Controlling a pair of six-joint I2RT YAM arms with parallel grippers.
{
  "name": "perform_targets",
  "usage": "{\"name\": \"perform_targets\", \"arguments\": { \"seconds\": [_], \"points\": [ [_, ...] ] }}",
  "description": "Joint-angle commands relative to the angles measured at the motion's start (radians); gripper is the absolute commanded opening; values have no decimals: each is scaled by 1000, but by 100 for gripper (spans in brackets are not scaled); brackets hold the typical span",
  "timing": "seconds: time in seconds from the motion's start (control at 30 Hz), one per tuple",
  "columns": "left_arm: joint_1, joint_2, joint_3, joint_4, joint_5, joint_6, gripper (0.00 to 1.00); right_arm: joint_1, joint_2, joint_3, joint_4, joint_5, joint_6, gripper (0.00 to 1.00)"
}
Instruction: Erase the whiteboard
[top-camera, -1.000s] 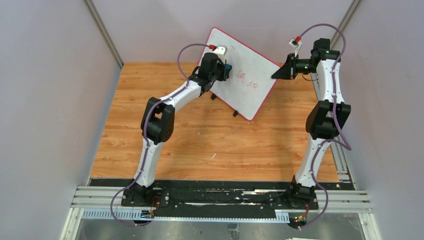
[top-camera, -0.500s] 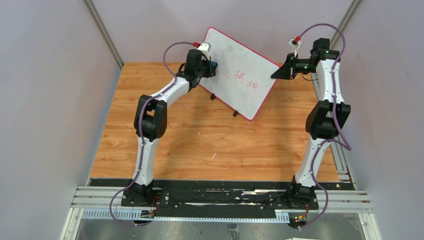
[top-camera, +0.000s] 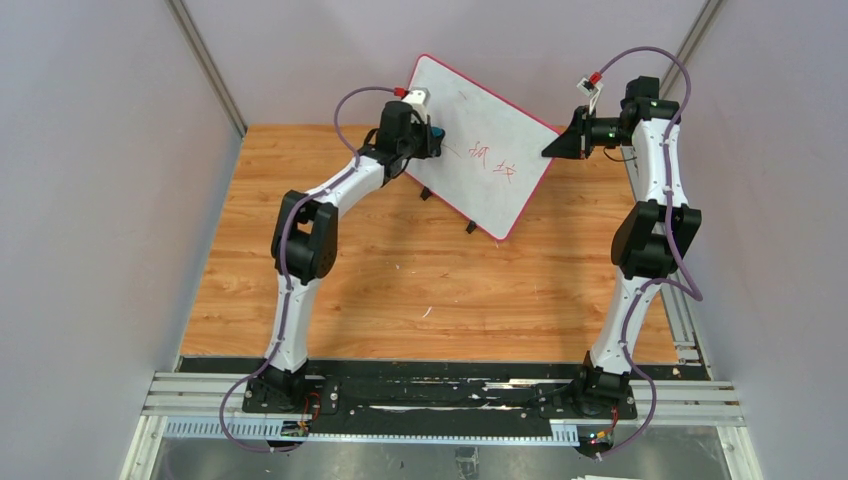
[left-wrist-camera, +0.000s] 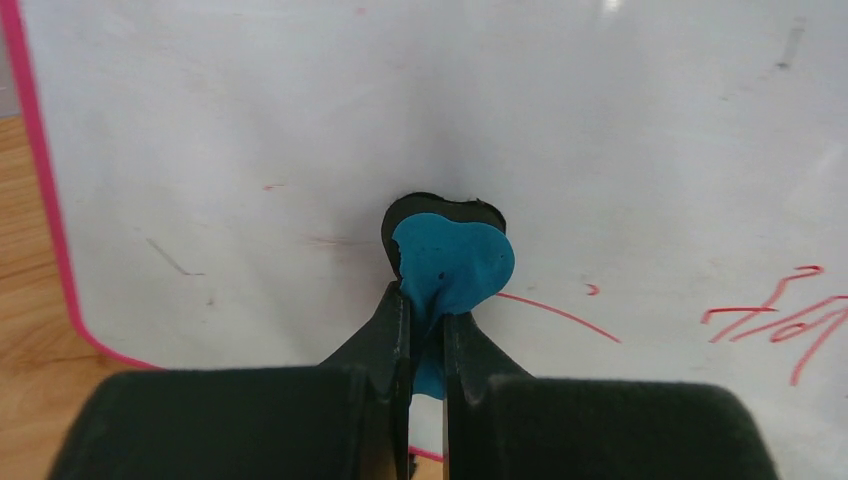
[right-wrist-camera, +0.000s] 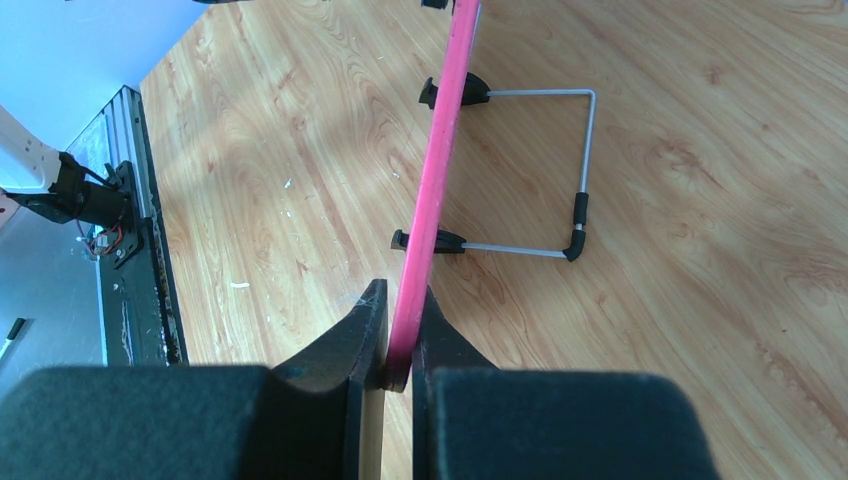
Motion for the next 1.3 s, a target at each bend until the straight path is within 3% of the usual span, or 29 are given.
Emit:
{"name": "perform_targets", "arguments": {
  "seconds": [0.0,0.33,0.67,0.97,1.27],
  "points": [
    [-58,-2,-12,69,64,-42,0,39,-8,-23,-35,3,-76,1],
    [-134,-59,-94,136,76,-60,0,39,-12,-25,-35,9,-79,1],
    [-34,-82,-182,125,34,-23,0,39,-8,-31,-35,7,-84,1],
    [20,-39,-86,31,-21,46,0,39,-9,-31,-36,9,-86,1],
    [14,-11,-34,33,51,-13,0,40,-7,-25,-37,5,-81,1]
  ]
}}
